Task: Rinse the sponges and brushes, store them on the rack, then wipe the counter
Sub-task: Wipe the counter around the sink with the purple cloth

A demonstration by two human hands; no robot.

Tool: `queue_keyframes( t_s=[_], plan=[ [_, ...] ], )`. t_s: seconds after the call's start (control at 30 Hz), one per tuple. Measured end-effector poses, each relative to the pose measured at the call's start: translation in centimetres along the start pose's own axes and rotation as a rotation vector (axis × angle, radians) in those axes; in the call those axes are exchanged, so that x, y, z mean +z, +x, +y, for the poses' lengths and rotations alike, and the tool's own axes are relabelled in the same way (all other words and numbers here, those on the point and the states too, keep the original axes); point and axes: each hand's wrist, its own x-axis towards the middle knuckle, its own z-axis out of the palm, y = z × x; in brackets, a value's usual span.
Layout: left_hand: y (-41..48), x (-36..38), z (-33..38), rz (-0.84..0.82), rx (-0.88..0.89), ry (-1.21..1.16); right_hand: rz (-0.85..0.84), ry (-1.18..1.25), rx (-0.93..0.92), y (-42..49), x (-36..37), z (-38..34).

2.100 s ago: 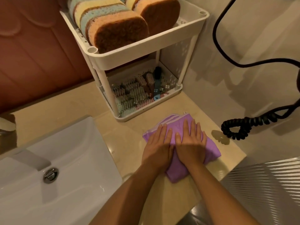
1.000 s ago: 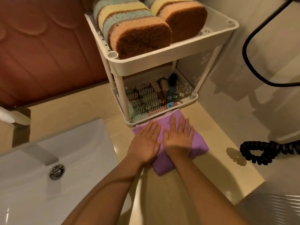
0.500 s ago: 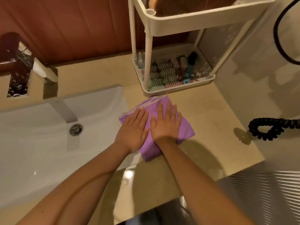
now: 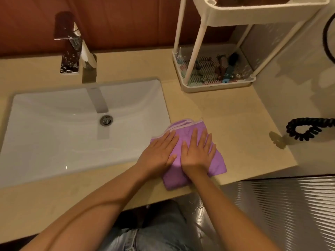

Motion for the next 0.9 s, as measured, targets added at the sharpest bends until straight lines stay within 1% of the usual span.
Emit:
queue_keyframes(
  t_s=[0.1,0.2,0.27,0.43,0.57,0.63,0.7,0.8,0.9],
  plan=[
    [-2.6,0.2,-1.1,-0.003,0.025,0.058,-0.054,0.029,-0.015,-2.8,-0.2,-0.6],
    [-5.1,0.3,-2.3,0.008,0.054,0.143,-0.155,-0.053,-0.056,-5.2,-0.8,-1.3],
    [-6.6,0.3,-3.3,0.015,0.073,0.171,-0.190,-0.115,-0.091,-6.1,-1.4,-2.2],
    [-10.7,0.2,-6.9,0.035,0.040,0.189,-0.236,-0.287,-0.297,-7.8,-1.9,-5.2],
    [-14.4,-0.5,-10.1,0.030,-0.008,0.211,-0.307,-0.318,-0.449,-9.3,-1.8,-8.0],
    [-15.9,-1.0,-11.1,0.025,-0.029,0.224,-0.329,-0.285,-0.502,-9.7,-1.9,-9.2],
    [-17.4,-1.8,-11.8,0.026,-0.090,0.212,-0.372,-0.235,-0.533,-10.2,-1.7,-10.9],
    [-18.8,-2.5,-11.8,0.053,-0.231,0.100,-0.447,-0.187,-0.562,-10.8,-1.2,-13.6],
    [-18.9,-2.0,-9.7,0.199,-0.378,-0.032,-0.487,-0.207,-0.598,-10.6,-1.0,-14.9]
  ],
)
